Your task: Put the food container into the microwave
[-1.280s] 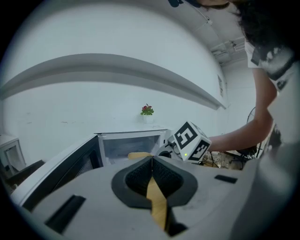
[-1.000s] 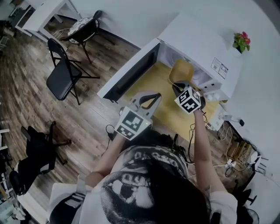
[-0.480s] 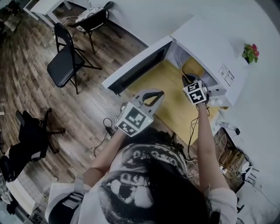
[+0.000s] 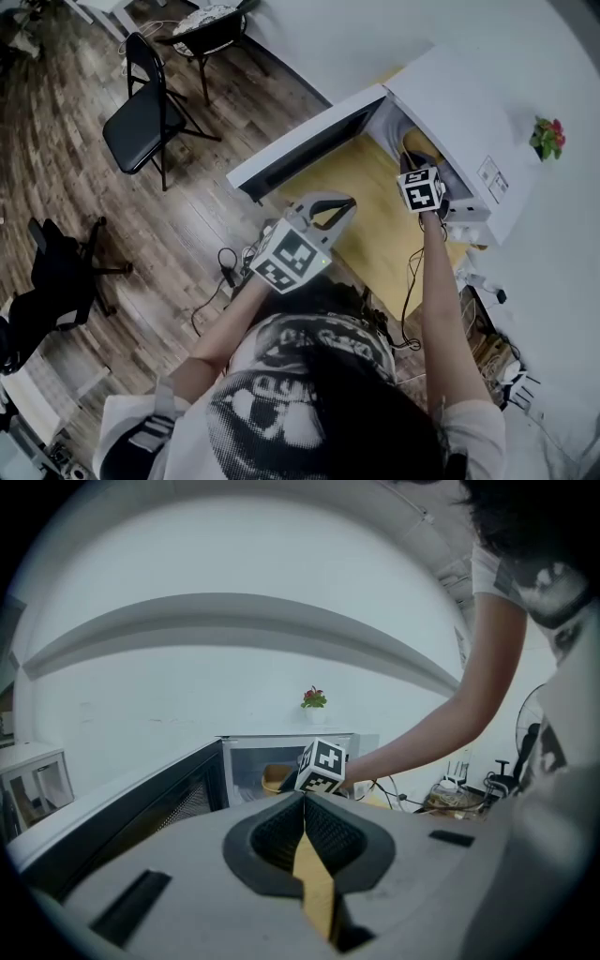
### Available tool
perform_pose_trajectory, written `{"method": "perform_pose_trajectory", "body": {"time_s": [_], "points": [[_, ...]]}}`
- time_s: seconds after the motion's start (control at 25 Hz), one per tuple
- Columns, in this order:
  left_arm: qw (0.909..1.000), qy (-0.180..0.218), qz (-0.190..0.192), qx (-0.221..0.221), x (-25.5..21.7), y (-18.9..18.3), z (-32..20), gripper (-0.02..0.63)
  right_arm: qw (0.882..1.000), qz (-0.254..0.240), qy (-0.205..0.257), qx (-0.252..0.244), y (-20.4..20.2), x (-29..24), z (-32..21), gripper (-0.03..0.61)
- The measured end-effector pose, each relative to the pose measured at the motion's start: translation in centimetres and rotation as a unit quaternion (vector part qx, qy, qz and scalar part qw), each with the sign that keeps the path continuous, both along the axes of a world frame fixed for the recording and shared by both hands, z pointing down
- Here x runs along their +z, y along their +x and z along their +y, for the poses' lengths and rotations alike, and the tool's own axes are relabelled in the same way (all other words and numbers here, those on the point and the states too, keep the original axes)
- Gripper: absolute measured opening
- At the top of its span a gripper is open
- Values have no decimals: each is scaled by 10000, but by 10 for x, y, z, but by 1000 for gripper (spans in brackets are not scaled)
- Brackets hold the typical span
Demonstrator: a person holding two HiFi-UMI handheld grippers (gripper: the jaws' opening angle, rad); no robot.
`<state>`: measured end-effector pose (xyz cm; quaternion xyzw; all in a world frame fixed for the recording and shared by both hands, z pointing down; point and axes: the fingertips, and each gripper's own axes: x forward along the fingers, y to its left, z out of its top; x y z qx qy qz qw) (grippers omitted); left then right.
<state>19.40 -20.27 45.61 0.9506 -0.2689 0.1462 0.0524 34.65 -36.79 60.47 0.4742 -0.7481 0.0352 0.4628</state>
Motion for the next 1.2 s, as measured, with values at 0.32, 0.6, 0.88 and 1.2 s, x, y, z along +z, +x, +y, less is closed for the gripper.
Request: {"method": "perform_pose_trajectory", "body": {"time_s": [0.32,0.6,0.88,1.2], "points": [[10000,-71,-46,2,3,-2,2,2,9996,194,-43,184,7,-2,-23,32],[10000,-52,-38,-40,2,-2,1,2,9994,-120,67,302,0,-6,-19,110],[9999,-80,-60,-79,5,-6,6,2,9979,-240,583,151,-14,-34,0,118],[9996,-186,-128,-181,10,-10,13,2,9922,-1109,539,-197,-54,-47,60,110]]}}
